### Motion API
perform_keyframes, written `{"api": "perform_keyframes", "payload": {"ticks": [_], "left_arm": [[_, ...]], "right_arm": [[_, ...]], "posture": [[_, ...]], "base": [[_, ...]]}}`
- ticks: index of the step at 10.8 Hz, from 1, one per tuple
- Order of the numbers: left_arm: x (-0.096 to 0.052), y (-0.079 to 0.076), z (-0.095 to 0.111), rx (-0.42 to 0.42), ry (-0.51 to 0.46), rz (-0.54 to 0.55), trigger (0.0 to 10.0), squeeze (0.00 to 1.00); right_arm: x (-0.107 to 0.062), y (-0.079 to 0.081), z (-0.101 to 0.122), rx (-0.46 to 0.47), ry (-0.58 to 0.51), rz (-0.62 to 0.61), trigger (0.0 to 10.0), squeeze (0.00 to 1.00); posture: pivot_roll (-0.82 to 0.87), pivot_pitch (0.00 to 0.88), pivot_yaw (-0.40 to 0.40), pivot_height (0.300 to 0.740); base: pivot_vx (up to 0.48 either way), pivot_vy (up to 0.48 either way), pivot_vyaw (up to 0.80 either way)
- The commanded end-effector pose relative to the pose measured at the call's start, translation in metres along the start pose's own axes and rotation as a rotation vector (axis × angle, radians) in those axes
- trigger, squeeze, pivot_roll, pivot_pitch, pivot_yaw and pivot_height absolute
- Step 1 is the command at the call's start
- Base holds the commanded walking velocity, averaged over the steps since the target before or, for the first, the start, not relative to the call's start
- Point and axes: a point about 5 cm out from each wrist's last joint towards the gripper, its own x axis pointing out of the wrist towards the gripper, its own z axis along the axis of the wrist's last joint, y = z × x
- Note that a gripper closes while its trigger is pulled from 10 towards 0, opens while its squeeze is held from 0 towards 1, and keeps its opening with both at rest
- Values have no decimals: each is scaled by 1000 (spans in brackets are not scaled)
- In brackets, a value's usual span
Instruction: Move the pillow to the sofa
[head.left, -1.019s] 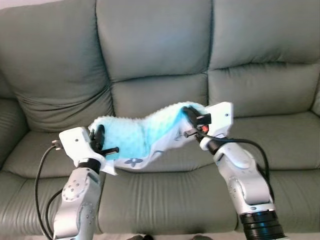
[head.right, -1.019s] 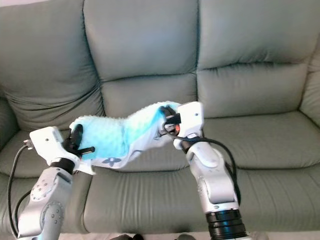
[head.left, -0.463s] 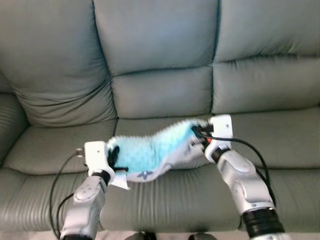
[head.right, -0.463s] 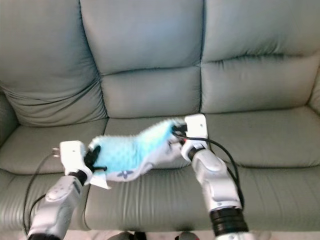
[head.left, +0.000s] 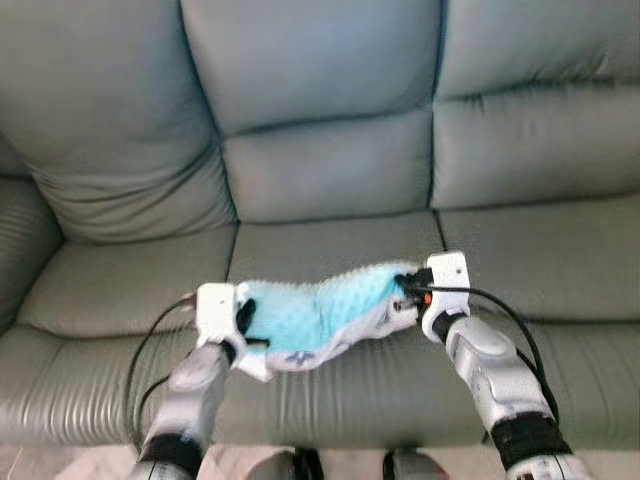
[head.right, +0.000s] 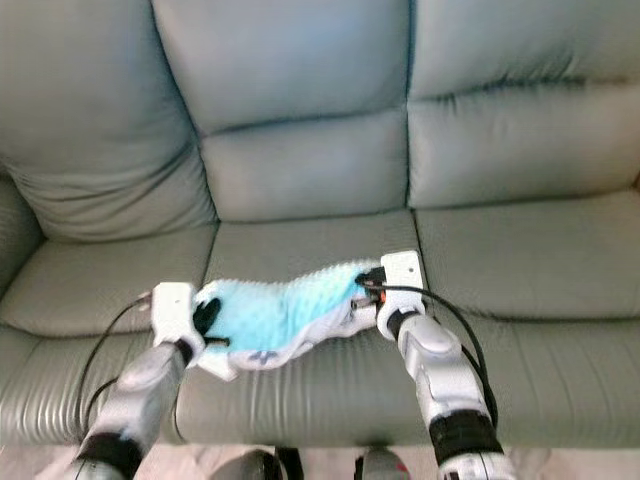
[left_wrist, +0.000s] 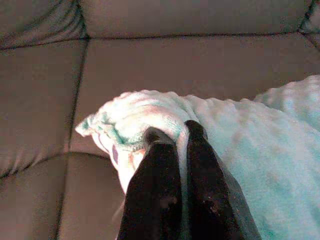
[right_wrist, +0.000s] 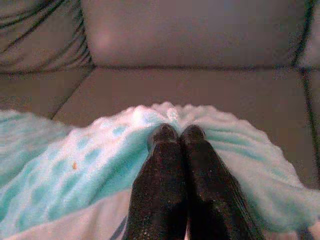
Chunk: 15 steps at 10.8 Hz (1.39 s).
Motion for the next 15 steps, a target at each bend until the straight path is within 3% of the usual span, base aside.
{"api": "perform_keyframes", "payload": {"ticks": [1,3,5,6,7,8,9,13,15], "left_arm": [[-1,9,-1,9,-5,42,10000,0],[9,11,11,23,-28,69,10000,0],[13,13,17,37,-43,76,10000,0],[11,14,10,70,-13,82,10000,0],[9,14,2,75,13,85,10000,243],[5,12,-9,73,44,76,10000,1000],[0,8,-23,72,81,63,10000,1000],[-3,6,-32,86,104,77,10000,1000],[-3,12,-26,86,70,91,10000,1000]], "right_arm": [[4,3,11,-23,-70,-7,10000,0],[5,8,16,-44,-133,-18,10000,0],[1,19,2,-54,-136,22,10000,0],[-3,32,-10,-65,-112,84,10000,0],[-4,36,-15,-52,-97,102,10000,0],[-6,40,-21,-38,-81,133,10000,0],[-11,45,-28,-25,-68,169,10000,1000],[-19,51,-30,-9,-65,228,10000,1000],[-28,57,-31,-13,-36,355,10000,1000]], "posture": [[-260,300,171,740],[-285,313,178,740],[-301,330,183,740],[-304,338,181,740],[-307,340,180,740],[-313,344,178,740],[-320,349,171,740],[-323,342,164,740],[-327,326,161,740]], "base": [[0,0,0],[0,0,0],[0,0,0],[0,0,0],[0,0,0],[0,0,0],[0,0,0],[0,0,0],[0,0,0]]}}
